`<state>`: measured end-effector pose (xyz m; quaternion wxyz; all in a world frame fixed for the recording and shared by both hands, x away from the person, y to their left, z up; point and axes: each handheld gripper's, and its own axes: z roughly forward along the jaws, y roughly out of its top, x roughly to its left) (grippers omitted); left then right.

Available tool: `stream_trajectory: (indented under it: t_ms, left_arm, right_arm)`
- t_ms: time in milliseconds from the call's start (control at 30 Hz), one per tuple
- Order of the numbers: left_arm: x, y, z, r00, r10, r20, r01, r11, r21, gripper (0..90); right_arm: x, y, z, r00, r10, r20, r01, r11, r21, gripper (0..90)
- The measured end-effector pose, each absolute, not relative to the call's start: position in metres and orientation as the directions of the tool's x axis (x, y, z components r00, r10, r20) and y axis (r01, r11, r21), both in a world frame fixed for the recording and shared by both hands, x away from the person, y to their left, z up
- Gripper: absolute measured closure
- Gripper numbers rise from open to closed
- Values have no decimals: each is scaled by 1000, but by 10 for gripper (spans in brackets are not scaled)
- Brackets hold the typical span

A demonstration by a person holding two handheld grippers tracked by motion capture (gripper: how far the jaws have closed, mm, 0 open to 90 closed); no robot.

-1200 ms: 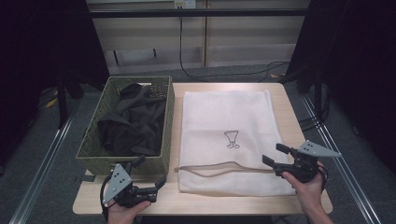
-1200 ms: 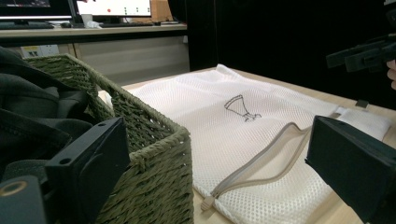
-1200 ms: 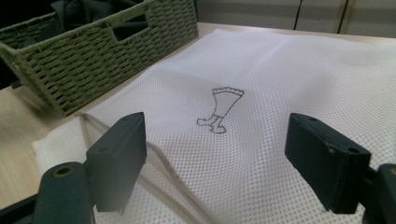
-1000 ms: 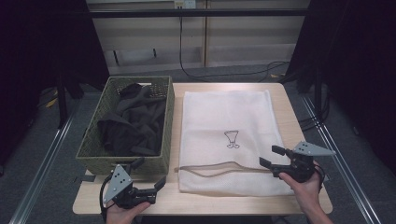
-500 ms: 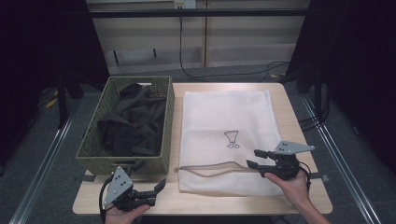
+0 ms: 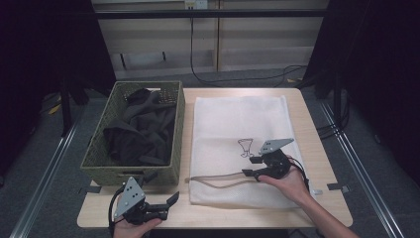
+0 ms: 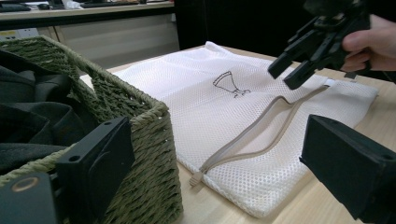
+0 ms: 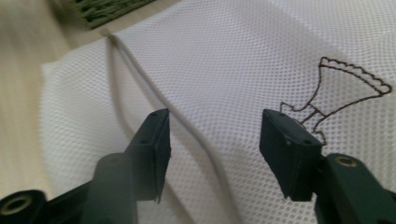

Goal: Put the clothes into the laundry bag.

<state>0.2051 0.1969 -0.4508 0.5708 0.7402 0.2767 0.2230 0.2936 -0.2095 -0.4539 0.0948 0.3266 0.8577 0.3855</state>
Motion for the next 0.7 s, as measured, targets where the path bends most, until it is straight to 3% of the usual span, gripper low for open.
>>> stream_trajectory:
  t_ms: [100,233,500,700]
  left_arm:
    - [205,195,-450,745,667,19,155,-200,967,95]
    - [206,193,-451,758,652,25,158,-221,962,95]
    - [206,196,-451,754,656,18,167,-217,962,95]
    - [206,196,-451,757,653,-3,181,-205,962,96]
  right_arm:
    - [297,-209,-460,-768,630,118,500,475,724,426]
    - [301,-208,-481,-757,645,105,531,513,675,412]
    - [296,-212,-492,-762,644,69,527,554,645,442]
    - [295,-213,-495,-755,655,24,511,566,647,539]
